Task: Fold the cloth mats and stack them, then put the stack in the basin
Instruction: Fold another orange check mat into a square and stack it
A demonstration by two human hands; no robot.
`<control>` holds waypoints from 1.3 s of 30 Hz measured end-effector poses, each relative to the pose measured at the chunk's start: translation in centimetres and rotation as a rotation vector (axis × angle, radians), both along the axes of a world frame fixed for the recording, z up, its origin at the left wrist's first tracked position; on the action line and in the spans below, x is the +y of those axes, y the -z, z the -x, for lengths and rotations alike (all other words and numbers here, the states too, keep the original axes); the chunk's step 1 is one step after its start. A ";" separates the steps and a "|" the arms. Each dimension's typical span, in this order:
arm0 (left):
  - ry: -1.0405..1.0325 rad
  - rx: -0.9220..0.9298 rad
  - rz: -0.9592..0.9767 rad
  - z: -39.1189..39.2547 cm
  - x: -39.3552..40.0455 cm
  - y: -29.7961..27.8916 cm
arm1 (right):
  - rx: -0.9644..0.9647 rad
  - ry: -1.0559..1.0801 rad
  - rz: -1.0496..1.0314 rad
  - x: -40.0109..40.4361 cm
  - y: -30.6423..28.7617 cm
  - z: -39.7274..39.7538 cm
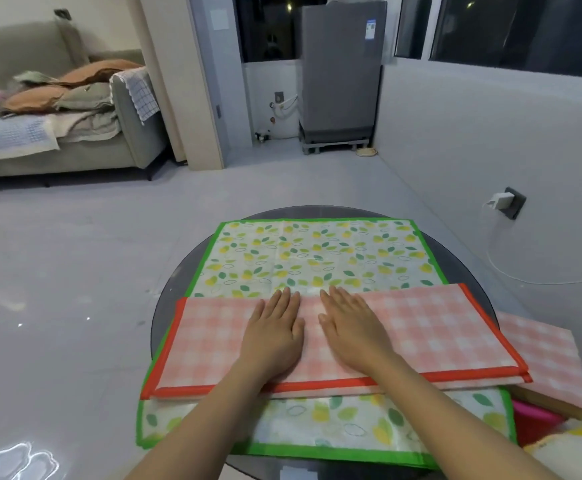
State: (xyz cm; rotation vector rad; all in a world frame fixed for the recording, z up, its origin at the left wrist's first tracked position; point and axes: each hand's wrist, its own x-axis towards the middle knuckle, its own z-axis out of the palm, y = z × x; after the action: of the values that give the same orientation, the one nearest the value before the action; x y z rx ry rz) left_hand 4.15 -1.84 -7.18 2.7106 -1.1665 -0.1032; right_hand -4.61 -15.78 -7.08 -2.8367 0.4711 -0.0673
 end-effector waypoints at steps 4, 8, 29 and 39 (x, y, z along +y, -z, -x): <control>-0.077 -0.005 -0.012 -2.6 3.8 0.1 | 0.033 0.004 0.009 0.0 0.1 0.2; -0.174 -0.002 -0.026 -4.8 7.5 0.1 | 0.063 0.008 0.023 0.0 -0.1 0.3; -0.329 0.093 0.213 -8.8 10.0 -3.5 | 0.089 -0.171 -0.136 5.6 -2.8 -1.0; -0.605 0.617 0.791 -8.8 12.8 -5.6 | 0.298 -0.227 -0.141 5.6 -4.3 -1.4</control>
State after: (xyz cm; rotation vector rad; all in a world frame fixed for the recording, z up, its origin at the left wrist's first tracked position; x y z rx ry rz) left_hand 13.00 10.96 -1.61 1.9658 -0.1247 -0.2876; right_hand -3.18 -10.14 -2.82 -2.7476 0.1982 0.4198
